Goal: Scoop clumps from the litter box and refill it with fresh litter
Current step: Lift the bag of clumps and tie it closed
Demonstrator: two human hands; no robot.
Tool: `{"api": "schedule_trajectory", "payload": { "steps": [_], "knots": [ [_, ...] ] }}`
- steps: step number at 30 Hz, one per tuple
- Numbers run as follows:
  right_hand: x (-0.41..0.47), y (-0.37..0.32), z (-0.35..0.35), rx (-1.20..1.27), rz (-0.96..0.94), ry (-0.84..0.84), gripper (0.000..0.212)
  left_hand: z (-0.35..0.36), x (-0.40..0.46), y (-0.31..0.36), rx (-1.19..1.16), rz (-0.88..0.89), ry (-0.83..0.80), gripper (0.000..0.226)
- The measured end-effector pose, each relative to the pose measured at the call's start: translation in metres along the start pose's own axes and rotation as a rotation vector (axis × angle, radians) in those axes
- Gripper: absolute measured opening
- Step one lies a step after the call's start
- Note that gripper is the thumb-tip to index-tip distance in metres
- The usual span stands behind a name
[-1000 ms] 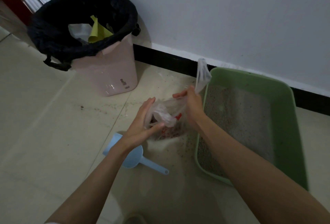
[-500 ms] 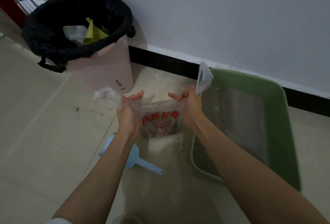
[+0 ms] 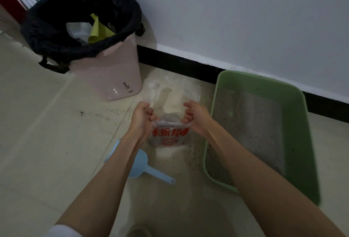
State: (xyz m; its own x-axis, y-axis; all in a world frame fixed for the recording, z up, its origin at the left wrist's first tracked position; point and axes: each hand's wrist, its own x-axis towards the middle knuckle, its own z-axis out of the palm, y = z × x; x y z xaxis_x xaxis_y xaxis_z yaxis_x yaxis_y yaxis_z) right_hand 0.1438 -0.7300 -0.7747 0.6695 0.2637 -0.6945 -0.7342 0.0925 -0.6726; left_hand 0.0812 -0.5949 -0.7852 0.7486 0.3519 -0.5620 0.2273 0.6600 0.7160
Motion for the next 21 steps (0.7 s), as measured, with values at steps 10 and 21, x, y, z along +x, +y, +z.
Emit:
{"api": "schedule_trajectory", "payload": {
  "steps": [10,21],
  "knots": [
    [0.007,0.008,-0.006,-0.179,-0.032,0.032,0.028,-0.011,0.0,-0.011,0.636,0.295,-0.004,0.028],
    [0.008,0.015,0.0,-0.53,-0.07,0.02,0.051,-0.01,0.001,-0.007,0.15,0.152,-0.061,0.034]
  ]
}}
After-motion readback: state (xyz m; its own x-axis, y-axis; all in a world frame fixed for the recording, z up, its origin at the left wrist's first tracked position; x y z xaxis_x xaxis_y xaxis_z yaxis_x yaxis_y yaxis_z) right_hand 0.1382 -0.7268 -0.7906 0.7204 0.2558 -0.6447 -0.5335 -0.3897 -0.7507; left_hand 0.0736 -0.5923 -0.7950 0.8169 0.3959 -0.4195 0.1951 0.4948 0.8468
